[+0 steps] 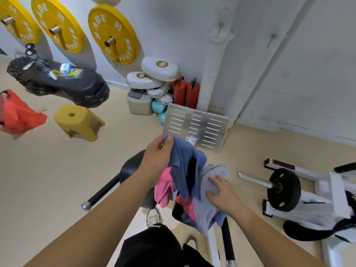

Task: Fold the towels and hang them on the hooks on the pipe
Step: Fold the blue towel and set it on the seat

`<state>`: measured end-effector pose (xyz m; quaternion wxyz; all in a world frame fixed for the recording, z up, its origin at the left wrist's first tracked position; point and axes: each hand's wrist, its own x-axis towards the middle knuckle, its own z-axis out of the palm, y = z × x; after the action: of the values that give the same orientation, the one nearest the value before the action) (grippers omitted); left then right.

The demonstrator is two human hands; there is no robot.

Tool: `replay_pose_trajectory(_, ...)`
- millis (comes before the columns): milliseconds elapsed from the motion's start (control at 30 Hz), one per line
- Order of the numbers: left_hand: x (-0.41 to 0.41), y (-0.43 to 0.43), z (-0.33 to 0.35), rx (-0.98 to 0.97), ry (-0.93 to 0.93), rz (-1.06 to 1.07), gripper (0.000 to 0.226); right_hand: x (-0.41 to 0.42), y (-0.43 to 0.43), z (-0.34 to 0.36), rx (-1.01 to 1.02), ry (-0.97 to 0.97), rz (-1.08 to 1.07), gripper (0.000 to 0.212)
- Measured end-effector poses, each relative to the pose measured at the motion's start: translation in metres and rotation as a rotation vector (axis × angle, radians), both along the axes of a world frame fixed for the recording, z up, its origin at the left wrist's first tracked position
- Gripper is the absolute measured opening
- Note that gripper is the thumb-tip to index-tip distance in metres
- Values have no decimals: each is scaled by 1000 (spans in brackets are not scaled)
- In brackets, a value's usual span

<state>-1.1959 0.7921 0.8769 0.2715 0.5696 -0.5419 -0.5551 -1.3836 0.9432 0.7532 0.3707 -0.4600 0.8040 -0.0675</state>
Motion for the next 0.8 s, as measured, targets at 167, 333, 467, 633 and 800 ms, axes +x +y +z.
replay_pose_trajectory(167, -3, -12, 80, -194, 202, 94, 20, 4, -6, 21, -15, -3, -37, 59)
replay_pose_trajectory(333, -2, 15, 86, -183, 128, 27, 20, 6, -11, 46, -71, -135, -161, 66)
replay_pose_trajectory(467, 3, 27, 84, -131, 146, 59, 19, 11, -12, 90, -318, -359, -171, 82)
replay_pose_trajectory(633, -4, 44, 96, -85, 251, 4, 18, 27, -15, 168, -556, -502, -25, 56)
replay_pose_trajectory(800, 4, 64, 109, -26, 332, -29, 16, 36, -2, 193, -639, -483, -130, 31)
